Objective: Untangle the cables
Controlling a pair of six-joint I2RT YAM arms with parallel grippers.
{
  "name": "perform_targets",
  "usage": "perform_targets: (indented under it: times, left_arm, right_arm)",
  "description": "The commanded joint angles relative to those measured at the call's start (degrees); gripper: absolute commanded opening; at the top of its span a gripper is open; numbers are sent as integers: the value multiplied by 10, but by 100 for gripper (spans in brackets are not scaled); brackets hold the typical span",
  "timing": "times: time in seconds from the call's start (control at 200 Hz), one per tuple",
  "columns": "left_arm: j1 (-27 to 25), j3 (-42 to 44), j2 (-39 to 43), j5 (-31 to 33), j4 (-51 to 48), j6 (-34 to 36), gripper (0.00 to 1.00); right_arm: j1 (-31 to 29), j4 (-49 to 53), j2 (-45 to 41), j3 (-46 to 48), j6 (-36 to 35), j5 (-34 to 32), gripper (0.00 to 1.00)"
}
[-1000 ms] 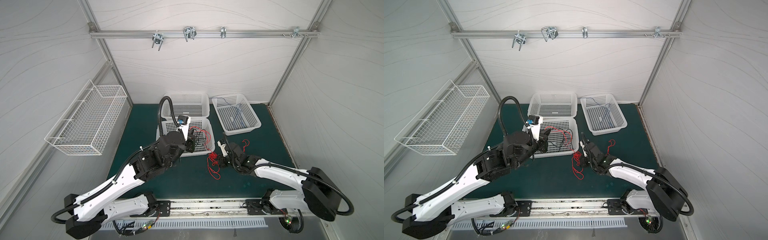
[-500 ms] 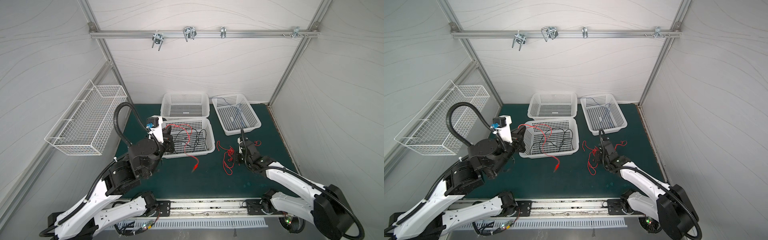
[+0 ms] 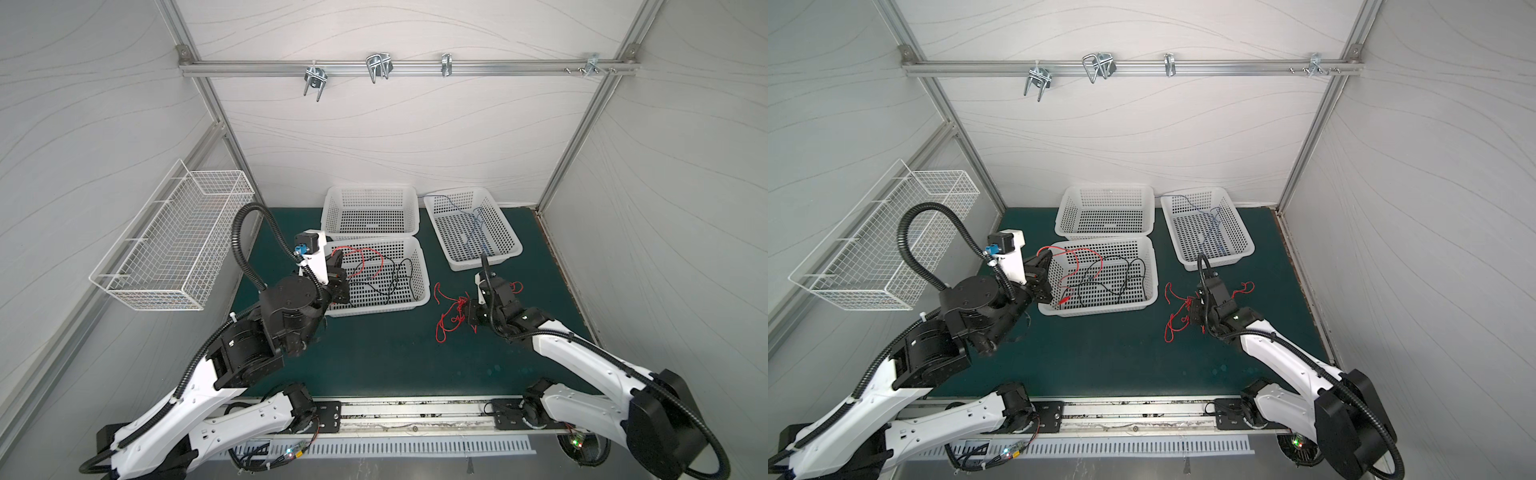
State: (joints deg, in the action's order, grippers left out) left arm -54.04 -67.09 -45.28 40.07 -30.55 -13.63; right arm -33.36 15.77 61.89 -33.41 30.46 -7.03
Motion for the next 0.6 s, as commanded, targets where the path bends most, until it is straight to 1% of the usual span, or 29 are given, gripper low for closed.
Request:
perform_targets:
  times: [0.0, 0.1, 0.245, 0.45, 0.595]
  left_arm:
    - [7, -36, -20, -7, 20, 0, 0]
    - [27, -55, -47, -29, 20, -8, 0]
    - [88, -90, -99, -108, 9, -39, 0]
    - [149, -151, -189, -183, 16, -59, 0]
    - [190, -196, -255, -245, 44, -70, 0]
  right_arm:
    - [2, 13, -4, -25, -2, 8, 44]
    - [2, 13, -5, -37, -16, 7, 48]
    - [2, 22, -5, -50, -37, 2, 53]
    - [3, 31, -8, -62, -68, 12, 57]
    - [4, 17, -4, -64, -84, 33, 58]
